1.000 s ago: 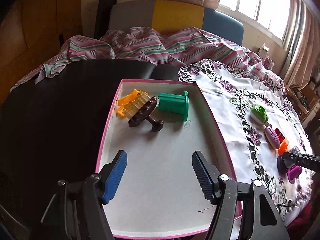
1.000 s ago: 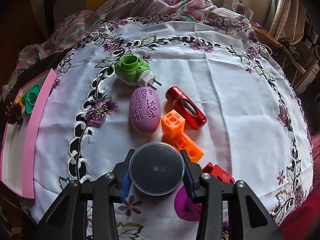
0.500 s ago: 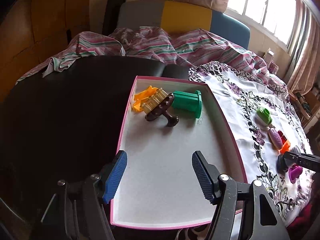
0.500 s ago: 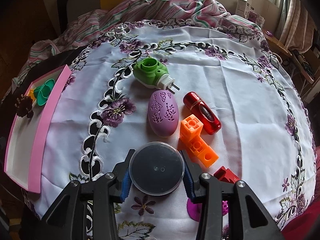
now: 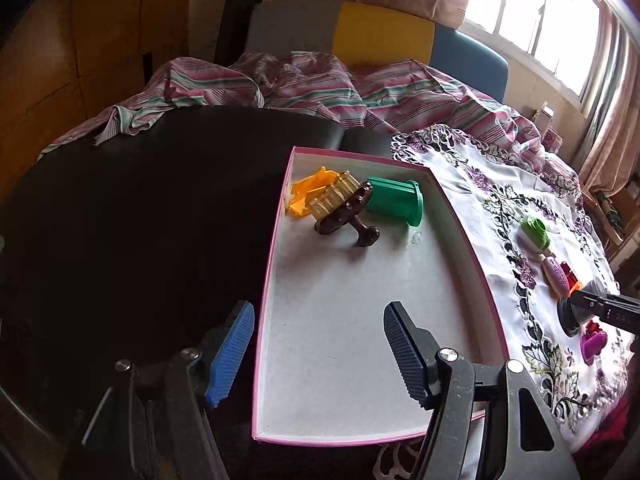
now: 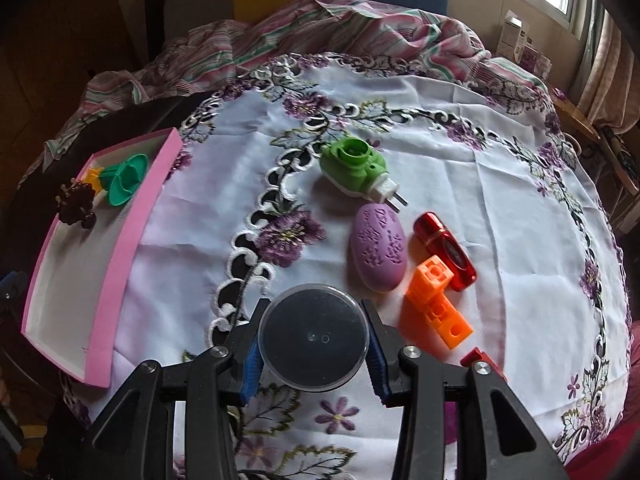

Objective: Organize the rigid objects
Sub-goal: 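Carry the black round container toward the tray with the right tool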

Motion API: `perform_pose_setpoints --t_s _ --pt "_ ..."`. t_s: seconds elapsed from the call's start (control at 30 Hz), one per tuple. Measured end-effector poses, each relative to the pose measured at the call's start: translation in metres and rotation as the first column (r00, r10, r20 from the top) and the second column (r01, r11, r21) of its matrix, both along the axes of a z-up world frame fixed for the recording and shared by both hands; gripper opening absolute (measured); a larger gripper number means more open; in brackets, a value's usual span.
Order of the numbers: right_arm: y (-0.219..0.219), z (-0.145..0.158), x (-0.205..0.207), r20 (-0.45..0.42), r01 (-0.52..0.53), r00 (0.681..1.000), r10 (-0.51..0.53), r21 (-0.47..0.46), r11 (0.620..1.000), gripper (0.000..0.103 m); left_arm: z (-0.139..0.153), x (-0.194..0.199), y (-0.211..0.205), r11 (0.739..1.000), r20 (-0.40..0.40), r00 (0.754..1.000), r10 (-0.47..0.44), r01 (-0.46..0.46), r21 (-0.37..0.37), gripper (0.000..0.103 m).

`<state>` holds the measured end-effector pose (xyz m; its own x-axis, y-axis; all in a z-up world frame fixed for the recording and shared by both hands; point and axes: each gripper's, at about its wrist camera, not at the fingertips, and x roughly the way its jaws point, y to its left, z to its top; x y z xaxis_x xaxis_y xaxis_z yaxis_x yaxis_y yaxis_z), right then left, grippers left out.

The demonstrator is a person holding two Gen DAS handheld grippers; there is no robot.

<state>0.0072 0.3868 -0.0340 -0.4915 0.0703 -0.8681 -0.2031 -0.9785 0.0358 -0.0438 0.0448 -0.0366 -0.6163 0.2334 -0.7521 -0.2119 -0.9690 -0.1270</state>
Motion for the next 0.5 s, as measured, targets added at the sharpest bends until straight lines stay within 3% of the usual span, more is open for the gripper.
perform_pose_setpoints --t_s 0.23,0.5 --pt "-0.057 0.021 -0.025 -0.070 -0.134 0.989 0.130 -0.058 0.989 0.043 0.000 0.000 -0.007 1.000 0.000 1.000 0.013 -0.013 0.006 0.068" --pt "-0.138 0.034 -0.065 -0.119 -0.334 0.939 0.323 -0.082 0.939 0.043 0.003 0.001 -0.018 0.999 -0.004 1.000 0.030 -0.030 0.012 0.068"
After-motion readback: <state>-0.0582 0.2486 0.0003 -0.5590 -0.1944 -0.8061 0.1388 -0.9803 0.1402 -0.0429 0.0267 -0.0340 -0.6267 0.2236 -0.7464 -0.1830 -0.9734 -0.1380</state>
